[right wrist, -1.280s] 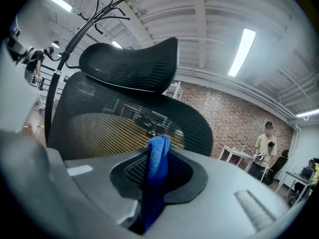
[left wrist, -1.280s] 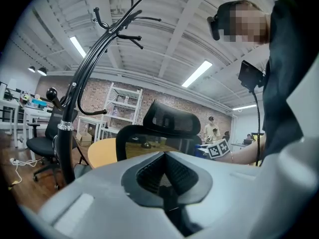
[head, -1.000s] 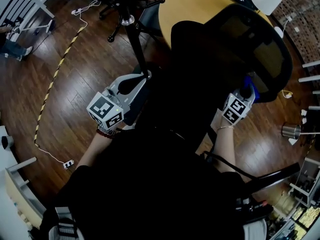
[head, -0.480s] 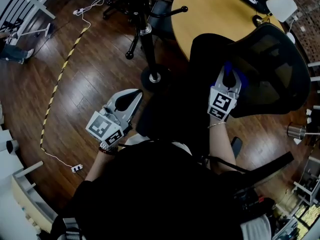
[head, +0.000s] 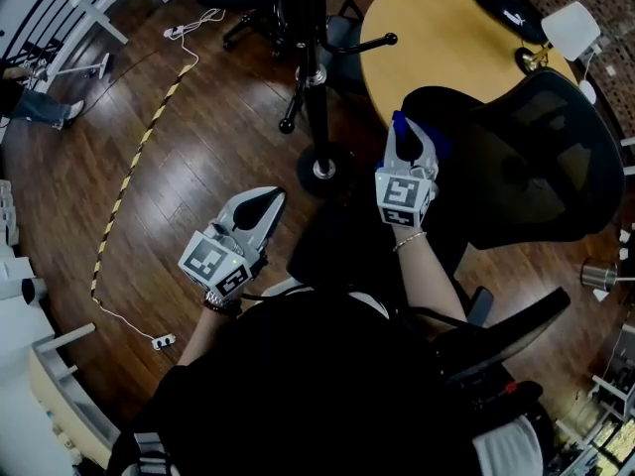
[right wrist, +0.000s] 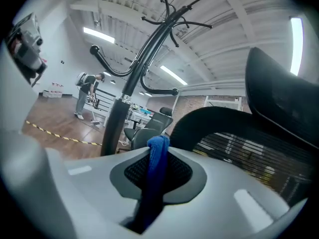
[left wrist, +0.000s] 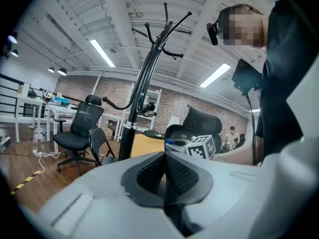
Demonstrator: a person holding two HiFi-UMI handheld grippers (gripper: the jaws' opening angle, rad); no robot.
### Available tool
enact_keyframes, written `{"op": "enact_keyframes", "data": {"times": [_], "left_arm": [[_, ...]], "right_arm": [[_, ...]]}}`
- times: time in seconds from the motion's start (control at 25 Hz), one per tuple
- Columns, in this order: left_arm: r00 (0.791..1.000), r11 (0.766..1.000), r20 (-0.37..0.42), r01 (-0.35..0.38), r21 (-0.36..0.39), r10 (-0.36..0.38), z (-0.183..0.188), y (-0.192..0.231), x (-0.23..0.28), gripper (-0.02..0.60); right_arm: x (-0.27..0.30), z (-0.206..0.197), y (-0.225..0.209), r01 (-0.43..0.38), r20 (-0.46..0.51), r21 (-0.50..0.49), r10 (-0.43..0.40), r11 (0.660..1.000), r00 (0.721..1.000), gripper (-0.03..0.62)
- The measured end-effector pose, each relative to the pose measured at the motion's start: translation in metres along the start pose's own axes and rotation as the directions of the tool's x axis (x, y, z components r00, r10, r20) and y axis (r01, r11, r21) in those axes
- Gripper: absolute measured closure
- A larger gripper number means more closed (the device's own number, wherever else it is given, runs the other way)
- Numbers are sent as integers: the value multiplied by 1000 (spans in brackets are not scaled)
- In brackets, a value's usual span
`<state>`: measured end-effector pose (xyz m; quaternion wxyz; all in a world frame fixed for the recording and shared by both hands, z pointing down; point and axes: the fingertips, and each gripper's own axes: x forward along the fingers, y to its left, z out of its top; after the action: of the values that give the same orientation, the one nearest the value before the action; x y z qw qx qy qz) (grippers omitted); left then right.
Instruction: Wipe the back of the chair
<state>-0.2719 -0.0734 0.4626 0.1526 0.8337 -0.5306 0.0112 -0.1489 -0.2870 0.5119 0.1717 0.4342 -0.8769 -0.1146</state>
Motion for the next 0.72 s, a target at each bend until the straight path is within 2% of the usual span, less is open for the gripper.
{"op": "enact_keyframes", "data": {"times": [0.12,0.16,0.36,0.52,0.72], "left_arm": [[1000,999,9,0,43,-1,14,-11,-6,575],[1000,999,12,5,54,-6,16,-16,-8,575],[998,996,34,53,78,-55,22,-47,-4,575],[992,992,43,116,53,-118,17,-86,14,575],[977,979,63,201,38,-203,16,-157,68,575]], "right_arm": [[9,-7,28,-111,-59,30,113,993,992,553],[8,-3,33,-137,-51,56,140,989,989,553],[-51,28,23,-207,91,67,201,976,975,553],[-126,0,-21,-143,62,140,136,980,989,553],[-217,-71,-125,29,-80,154,-17,988,997,553]]}}
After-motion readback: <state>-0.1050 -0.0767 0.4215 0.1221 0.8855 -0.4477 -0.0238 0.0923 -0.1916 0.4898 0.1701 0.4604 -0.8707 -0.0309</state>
